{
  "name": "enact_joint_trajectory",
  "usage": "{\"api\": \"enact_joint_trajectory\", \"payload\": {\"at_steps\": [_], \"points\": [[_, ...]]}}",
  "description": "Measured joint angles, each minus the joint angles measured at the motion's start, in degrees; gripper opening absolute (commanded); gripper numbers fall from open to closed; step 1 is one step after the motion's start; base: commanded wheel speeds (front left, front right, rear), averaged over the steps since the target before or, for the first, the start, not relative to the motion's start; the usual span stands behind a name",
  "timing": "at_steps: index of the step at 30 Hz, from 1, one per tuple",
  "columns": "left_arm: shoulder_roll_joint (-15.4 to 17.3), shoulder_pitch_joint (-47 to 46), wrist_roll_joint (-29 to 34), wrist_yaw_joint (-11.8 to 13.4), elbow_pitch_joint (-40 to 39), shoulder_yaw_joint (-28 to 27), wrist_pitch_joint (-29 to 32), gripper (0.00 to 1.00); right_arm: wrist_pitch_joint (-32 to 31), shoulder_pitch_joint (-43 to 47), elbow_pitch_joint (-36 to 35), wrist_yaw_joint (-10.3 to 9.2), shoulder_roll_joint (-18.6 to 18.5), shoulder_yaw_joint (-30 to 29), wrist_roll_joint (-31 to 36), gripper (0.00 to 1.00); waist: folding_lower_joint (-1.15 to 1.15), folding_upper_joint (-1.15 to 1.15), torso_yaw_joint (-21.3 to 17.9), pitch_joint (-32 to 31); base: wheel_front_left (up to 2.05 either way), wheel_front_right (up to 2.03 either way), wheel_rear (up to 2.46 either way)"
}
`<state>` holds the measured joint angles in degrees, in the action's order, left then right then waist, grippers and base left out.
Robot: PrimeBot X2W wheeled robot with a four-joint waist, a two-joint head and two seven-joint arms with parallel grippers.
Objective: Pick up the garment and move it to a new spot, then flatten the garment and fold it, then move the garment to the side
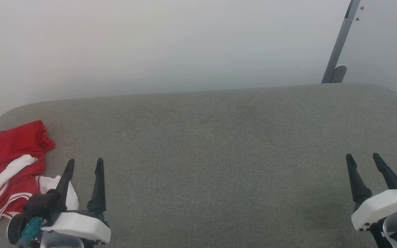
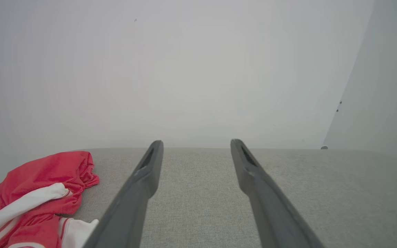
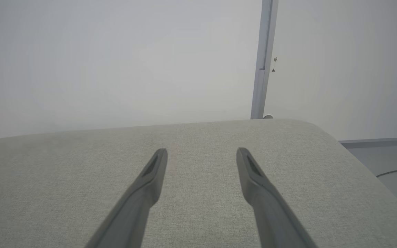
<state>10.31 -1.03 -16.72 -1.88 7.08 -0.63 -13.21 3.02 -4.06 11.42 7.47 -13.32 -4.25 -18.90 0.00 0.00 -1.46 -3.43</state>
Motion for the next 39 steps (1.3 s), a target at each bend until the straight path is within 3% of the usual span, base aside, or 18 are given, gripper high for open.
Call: {"api": "enact_joint_trajectory", "payload": {"at_steps": [19,32,39], "points": [[-0.40,0.77,7.15,-1.26,-0.46,-1.15,-1.79,1.00,2.26,0.36,-0.37,0.01,-0.77,-0.12,7.47,1.00,0.00,0.00,-0.18,-0.72,0.00,0.00,0.00],[-1.30,0.77,6.38,-2.48,0.30,-2.38,-1.78,1.00,3.01,0.36,-0.25,0.01,-0.94,0.13,7.75,1.00,0.00,0.00,0.52,-1.00,0.00,0.00,0.00],[-1.56,0.77,5.36,-1.91,2.38,-4.22,-1.78,1.00,3.49,0.38,-0.31,0.01,-1.14,2.29,7.43,1.00,0.00,0.00,2.34,-1.31,0.00,0.00,0.00]]}}
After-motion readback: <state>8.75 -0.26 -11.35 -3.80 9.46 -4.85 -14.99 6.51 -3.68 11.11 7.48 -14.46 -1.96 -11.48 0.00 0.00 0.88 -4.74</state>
